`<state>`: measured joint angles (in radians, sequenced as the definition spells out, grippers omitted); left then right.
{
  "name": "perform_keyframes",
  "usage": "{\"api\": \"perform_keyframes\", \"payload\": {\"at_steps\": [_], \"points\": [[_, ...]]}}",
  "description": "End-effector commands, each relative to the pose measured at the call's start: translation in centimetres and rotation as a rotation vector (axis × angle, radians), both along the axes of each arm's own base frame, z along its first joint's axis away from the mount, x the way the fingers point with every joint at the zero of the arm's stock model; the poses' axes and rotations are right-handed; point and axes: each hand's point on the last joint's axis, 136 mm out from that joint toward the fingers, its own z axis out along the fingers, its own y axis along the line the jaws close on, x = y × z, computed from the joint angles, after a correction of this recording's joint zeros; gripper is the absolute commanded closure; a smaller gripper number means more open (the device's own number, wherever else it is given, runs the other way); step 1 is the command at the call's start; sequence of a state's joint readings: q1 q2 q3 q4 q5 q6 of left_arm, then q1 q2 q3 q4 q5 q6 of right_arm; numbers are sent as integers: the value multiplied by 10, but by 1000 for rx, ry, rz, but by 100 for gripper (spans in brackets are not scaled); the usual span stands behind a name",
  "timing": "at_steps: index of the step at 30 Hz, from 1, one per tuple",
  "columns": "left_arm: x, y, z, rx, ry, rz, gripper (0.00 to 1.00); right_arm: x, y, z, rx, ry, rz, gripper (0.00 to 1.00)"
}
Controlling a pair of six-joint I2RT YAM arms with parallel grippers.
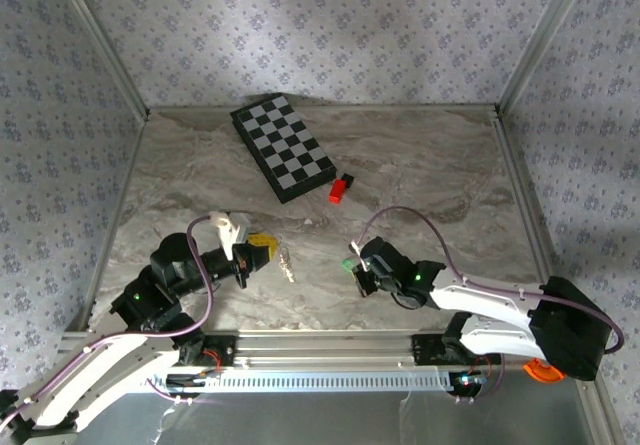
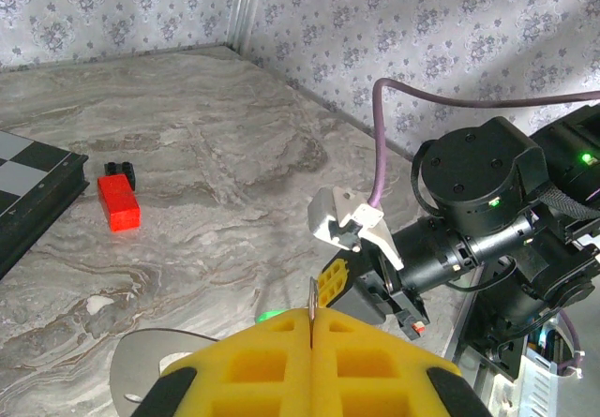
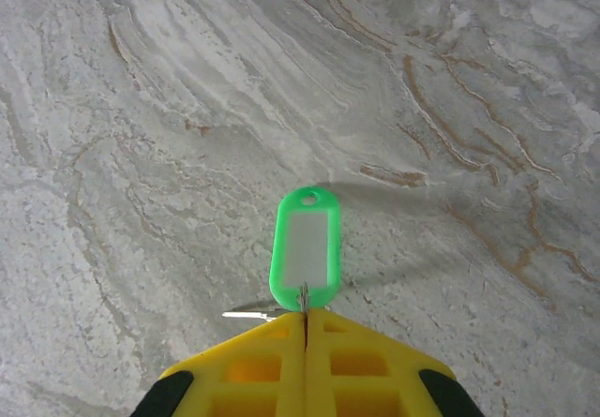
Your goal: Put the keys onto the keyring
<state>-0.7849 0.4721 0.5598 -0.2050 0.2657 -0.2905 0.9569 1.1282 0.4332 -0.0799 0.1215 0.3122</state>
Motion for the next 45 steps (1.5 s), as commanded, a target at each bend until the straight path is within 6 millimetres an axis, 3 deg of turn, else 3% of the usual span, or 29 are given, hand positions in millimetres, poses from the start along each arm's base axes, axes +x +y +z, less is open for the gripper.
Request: {"api": "perform_keyframes", "payload": {"at_steps": [1, 20, 26, 31, 39, 45], "points": [[2, 0, 18, -51, -36, 5, 100, 8, -2, 0, 15, -27, -48, 100], [5, 0, 15, -42, -30, 10, 100, 2, -11, -22, -17, 45, -60, 100], [4, 1, 11, -40, -18, 14, 100, 1, -13, -20, 3, 85, -82, 86], [4, 1, 15, -44, -28, 14, 100, -1, -13, -3, 18, 102, -87, 72], [4, 0, 14, -46, -33, 6, 100, -8, -30, 17, 6, 317, -150, 51], [2, -1, 17, -54, -38, -10, 100, -9, -33, 10, -84, 518, -97, 42]]}}
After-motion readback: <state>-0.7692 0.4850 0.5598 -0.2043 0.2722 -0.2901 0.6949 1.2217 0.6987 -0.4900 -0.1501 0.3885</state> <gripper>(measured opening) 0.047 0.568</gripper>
